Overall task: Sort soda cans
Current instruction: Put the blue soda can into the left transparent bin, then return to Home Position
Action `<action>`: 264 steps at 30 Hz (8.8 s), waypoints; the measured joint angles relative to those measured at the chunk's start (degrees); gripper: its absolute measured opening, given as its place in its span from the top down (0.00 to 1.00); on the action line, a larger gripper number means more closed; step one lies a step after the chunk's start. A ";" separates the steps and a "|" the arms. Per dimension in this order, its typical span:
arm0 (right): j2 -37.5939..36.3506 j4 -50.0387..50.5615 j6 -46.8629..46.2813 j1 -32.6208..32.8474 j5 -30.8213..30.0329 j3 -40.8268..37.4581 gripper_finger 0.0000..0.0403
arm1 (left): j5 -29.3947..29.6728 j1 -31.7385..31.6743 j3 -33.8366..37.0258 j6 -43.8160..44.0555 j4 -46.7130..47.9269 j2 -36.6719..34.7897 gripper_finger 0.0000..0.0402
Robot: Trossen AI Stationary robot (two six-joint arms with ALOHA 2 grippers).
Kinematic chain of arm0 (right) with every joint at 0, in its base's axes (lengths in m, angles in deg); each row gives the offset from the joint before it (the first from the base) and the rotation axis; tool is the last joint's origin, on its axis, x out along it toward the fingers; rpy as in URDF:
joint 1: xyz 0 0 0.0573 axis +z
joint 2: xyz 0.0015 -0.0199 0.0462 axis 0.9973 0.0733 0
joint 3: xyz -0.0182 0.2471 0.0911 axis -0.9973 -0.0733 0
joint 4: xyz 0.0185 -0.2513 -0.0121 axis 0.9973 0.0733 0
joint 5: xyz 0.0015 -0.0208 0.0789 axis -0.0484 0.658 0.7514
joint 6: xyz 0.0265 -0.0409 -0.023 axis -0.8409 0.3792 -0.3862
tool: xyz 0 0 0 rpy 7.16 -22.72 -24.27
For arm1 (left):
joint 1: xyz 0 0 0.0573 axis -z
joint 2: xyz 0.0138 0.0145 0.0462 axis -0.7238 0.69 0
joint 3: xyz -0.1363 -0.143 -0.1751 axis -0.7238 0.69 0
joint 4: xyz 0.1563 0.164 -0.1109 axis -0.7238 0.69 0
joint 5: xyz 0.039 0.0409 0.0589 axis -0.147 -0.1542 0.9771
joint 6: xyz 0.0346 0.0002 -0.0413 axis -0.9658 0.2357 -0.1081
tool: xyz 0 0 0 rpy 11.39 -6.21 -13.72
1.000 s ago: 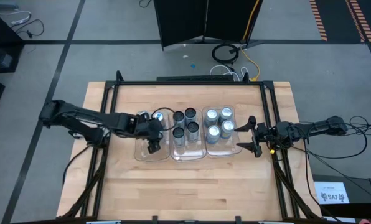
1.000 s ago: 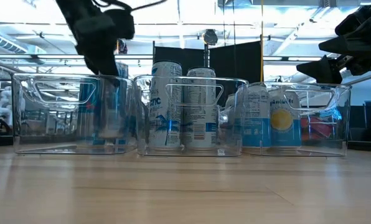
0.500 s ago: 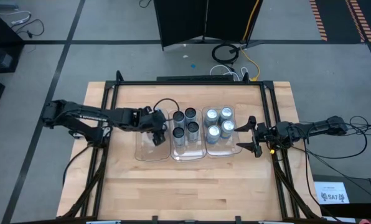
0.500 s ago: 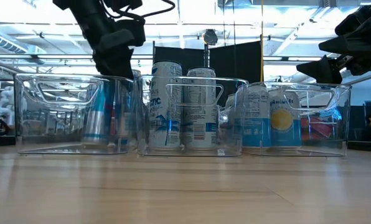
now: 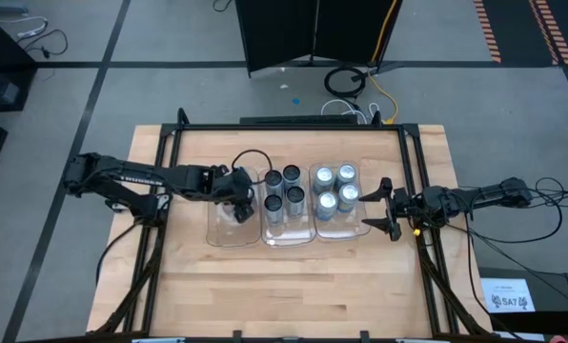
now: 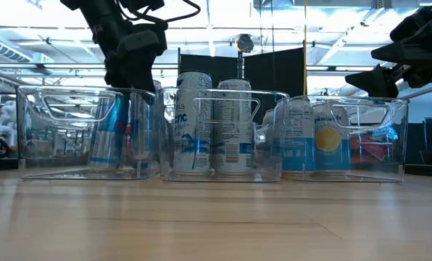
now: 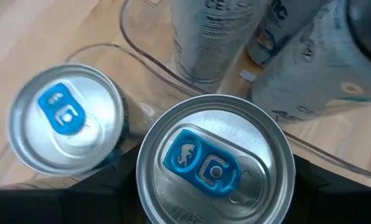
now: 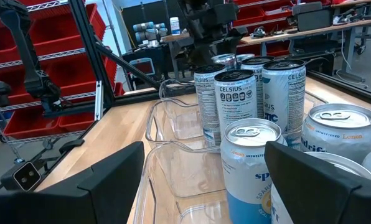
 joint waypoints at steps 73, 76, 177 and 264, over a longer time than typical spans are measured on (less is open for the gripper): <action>0.02 0.02 0.00 0.01 0.00 0.00 0.19 | -5.31 0.11 -1.20 0.53 1.48 -1.29 0.18; 0.02 -0.01 0.00 0.01 0.00 0.00 0.19 | -5.59 0.12 -1.20 1.72 1.67 -3.44 0.18; 0.39 0.01 0.00 0.00 0.01 0.00 0.19 | -7.59 -1.86 53.24 -20.23 -39.37 -78.47 0.18; 0.39 0.00 0.00 0.00 -0.01 0.00 0.19 | -10.64 -10.07 53.20 -22.98 -38.15 -78.16 0.18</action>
